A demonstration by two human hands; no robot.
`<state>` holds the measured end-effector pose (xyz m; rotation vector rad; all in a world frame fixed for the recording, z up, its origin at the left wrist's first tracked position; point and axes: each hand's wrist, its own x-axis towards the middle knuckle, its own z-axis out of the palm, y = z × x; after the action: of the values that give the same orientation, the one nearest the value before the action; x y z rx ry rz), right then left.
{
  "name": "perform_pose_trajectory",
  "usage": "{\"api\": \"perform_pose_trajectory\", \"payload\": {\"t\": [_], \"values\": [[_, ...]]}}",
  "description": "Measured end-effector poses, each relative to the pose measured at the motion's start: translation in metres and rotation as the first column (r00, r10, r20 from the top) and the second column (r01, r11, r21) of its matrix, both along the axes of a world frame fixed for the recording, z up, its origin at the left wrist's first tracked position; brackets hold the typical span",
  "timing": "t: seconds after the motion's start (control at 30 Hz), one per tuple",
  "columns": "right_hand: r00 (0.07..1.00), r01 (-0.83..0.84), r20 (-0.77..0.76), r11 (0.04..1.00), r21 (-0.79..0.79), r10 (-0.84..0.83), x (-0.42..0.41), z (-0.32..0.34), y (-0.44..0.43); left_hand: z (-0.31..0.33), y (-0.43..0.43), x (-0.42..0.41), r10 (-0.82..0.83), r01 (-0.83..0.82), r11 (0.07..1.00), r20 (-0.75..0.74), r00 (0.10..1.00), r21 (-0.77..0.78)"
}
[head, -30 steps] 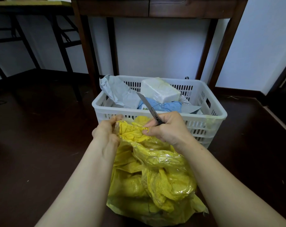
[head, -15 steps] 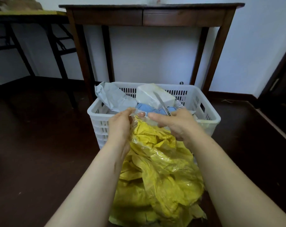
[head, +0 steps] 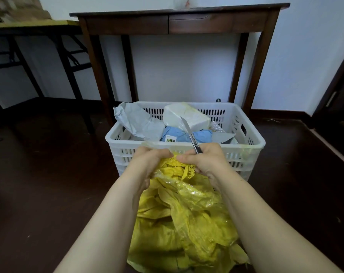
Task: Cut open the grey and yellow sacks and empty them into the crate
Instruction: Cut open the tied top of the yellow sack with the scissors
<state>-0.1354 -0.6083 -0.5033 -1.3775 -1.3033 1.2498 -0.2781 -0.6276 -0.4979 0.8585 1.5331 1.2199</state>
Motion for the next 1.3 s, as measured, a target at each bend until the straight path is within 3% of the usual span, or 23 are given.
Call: {"api": "perform_pose_trajectory", "payload": {"t": [0.13, 0.27, 0.4, 0.47, 0.6, 0.77, 1.0, 1.07, 1.2, 1.3], "values": [[0.999, -0.029, 0.016, 0.997, 0.073, 0.028, -0.006, -0.005, 0.000, -0.003, -0.003, -0.008, -0.053, 0.051, 0.998, -0.049, 0.997, -0.038], [0.993, -0.084, 0.096, 0.992, 0.095, 0.075, -0.013, -0.009, -0.004, -0.007, -0.003, -0.003, 0.078, -0.076, 0.996, -0.044, 0.996, 0.048], [0.962, -0.006, 0.269, 0.987, 0.161, -0.038, -0.031, -0.014, -0.009, -0.009, 0.001, -0.002, 0.189, -0.193, 0.980, 0.080, 0.979, 0.050], [0.957, 0.029, 0.279, 0.982, 0.186, -0.081, -0.040, -0.015, -0.013, -0.009, 0.010, -0.006, 0.262, -0.265, 0.964, 0.095, 0.960, 0.012], [0.969, 0.099, 0.202, 0.974, 0.202, -0.140, -0.046, -0.012, -0.020, -0.006, 0.028, -0.012, 0.333, -0.329, 0.940, 0.031, 0.943, -0.086], [0.970, 0.157, 0.155, 0.969, 0.190, -0.188, -0.042, -0.005, -0.024, -0.006, 0.049, -0.008, 0.347, -0.355, 0.932, -0.097, 0.933, -0.074], [0.975, 0.165, 0.125, 0.974, 0.153, -0.185, -0.033, -0.003, -0.027, 0.001, 0.051, -0.003, 0.204, -0.251, 0.967, -0.476, 0.856, -0.038], [0.986, 0.130, 0.090, 0.985, 0.109, -0.140, -0.031, 0.000, -0.029, 0.003, 0.045, -0.004, 0.190, -0.246, 0.968, -0.508, 0.840, -0.045], [0.976, -0.036, -0.215, 0.999, -0.040, 0.027, -0.005, 0.021, -0.028, 0.007, 0.029, -0.003, 0.210, -0.175, 0.977, -0.458, 0.864, 0.118], [0.978, -0.130, -0.180, 0.986, -0.105, 0.110, 0.025, 0.046, -0.019, 0.013, 0.009, 0.001, 0.193, -0.115, 0.970, -0.385, 0.903, 0.216]]}}
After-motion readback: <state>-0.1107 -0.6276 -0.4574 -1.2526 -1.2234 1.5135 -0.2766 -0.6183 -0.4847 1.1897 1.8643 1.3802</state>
